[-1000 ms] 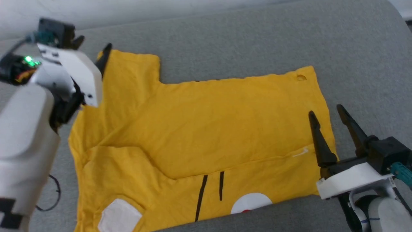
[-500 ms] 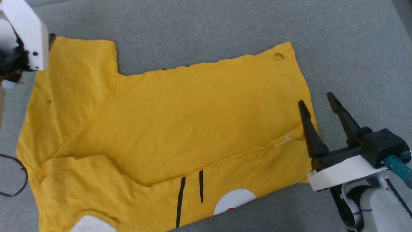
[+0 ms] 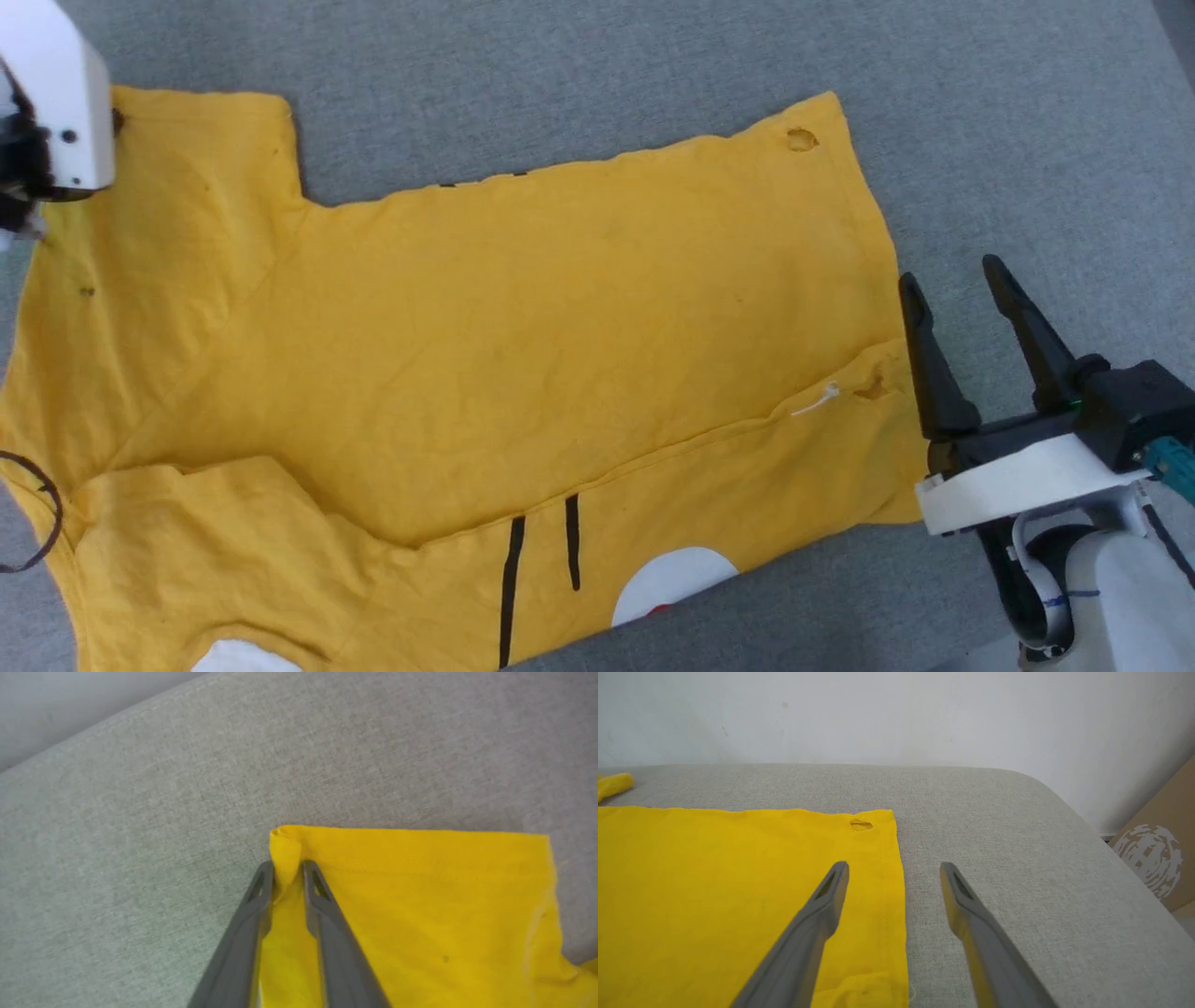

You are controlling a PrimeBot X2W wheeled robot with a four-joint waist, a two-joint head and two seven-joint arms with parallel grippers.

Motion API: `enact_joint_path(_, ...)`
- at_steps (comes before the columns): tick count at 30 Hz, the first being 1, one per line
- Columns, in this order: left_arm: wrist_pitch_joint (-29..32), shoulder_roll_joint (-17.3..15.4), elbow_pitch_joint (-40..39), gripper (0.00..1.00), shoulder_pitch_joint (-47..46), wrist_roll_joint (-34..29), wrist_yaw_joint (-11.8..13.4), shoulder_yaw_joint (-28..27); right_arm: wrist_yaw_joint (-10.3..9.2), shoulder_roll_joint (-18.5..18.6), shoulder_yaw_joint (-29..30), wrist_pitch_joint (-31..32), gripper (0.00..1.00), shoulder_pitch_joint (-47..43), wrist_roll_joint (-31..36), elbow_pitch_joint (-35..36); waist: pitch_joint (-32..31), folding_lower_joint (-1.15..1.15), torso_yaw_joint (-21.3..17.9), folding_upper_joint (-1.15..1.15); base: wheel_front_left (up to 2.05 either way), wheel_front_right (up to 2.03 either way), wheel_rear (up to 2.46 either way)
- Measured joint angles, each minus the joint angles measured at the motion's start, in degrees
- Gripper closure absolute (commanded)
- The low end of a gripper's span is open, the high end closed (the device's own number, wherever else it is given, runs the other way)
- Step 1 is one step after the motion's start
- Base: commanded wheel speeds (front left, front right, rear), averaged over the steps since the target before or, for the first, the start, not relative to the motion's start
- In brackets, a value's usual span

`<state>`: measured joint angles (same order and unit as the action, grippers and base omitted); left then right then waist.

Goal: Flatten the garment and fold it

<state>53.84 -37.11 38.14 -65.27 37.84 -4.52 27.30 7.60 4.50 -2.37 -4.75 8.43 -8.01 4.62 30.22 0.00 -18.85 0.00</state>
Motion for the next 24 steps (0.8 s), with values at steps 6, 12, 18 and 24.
enact_joint_path(6,-7.7,1.1,-1.3,1.00,2.3,-0.2,-0.2,0.0,0.01,2.7,0.4,2.0,0.00,1.1,0.4,-0.6,-1.0,0.01,1.4,0.00,0.00,0.00,0.00)
enact_joint_path(12,-17.3,1.1,-4.2,1.00,4.0,-2.8,-1.4,1.1,0.00,10.3,-1.1,8.7,0.00,3.3,-2.6,-0.5,-3.3,0.01,4.3,0.00,0.00,0.00,0.00)
enact_joint_path(18,-23.5,2.0,-10.4,1.00,6.8,-3.4,-2.0,3.1,0.00,19.8,-5.5,21.8,0.00,9.9,-12.5,-0.9,-5.1,0.00,8.6,0.00,0.00,0.00,0.00)
enact_joint_path(24,-26.7,1.5,-20.2,1.00,11.3,-3.6,-2.5,6.1,0.01,29.2,-13.6,34.0,0.00,20.4,-16.3,-7.7,-5.8,0.00,13.2,0.00,0.00,0.00,0.00)
